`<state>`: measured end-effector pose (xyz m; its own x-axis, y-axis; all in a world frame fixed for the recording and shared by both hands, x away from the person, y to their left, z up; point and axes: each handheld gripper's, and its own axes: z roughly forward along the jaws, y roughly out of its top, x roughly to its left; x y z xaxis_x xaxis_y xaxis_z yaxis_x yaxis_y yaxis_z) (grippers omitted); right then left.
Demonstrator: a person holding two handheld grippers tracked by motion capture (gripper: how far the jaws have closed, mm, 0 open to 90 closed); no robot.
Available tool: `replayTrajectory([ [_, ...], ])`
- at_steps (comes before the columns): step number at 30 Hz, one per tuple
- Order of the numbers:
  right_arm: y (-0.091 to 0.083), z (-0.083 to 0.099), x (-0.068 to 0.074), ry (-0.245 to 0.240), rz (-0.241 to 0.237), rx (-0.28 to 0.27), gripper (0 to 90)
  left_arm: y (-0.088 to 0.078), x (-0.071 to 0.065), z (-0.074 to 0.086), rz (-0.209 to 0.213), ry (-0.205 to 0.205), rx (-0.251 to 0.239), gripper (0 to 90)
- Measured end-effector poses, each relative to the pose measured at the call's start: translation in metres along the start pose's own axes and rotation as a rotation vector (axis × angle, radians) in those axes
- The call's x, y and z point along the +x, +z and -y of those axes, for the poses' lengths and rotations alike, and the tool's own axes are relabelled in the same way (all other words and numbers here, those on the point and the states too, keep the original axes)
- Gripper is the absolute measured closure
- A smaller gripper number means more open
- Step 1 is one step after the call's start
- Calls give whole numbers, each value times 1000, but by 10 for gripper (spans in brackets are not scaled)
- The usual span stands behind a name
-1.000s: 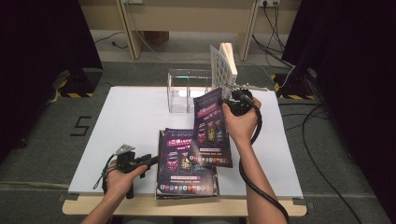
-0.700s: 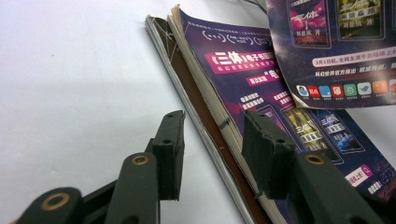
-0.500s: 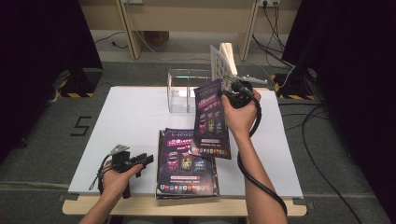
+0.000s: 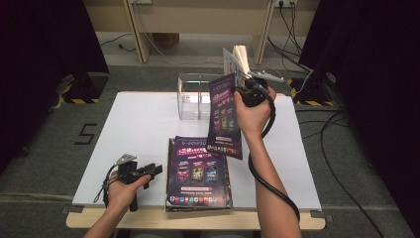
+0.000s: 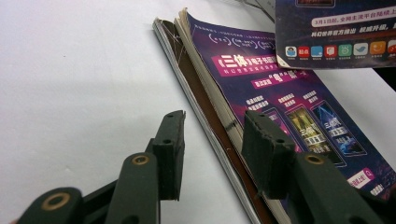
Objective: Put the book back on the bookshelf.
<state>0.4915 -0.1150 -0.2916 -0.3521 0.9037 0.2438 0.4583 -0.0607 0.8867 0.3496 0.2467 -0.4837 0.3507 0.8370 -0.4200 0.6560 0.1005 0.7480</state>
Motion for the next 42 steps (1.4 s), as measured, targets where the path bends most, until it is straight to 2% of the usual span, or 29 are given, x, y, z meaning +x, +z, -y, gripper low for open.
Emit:
replayTrajectory([
  [5, 2, -8, 7, -20, 1, -31, 846, 1, 1, 0, -3, -6, -2, 586],
  [11, 6, -16, 12, -18, 5, -57, 846, 0, 1, 0, -1, -3, 0, 586],
  [16, 10, -21, 13, -24, 10, -68, 846, 1, 1, 0, 0, -4, 0, 586],
  [23, 18, -25, 16, -3, 5, -78, 846, 1, 0, 1, 3, -5, 2, 586],
  [26, 20, -25, 18, -22, 11, -85, 846, 1, 1, 0, 0, -5, -2, 586],
  [42, 35, -34, 26, -19, 15, -105, 847, 0, 2, 0, 3, -5, -4, 588],
])
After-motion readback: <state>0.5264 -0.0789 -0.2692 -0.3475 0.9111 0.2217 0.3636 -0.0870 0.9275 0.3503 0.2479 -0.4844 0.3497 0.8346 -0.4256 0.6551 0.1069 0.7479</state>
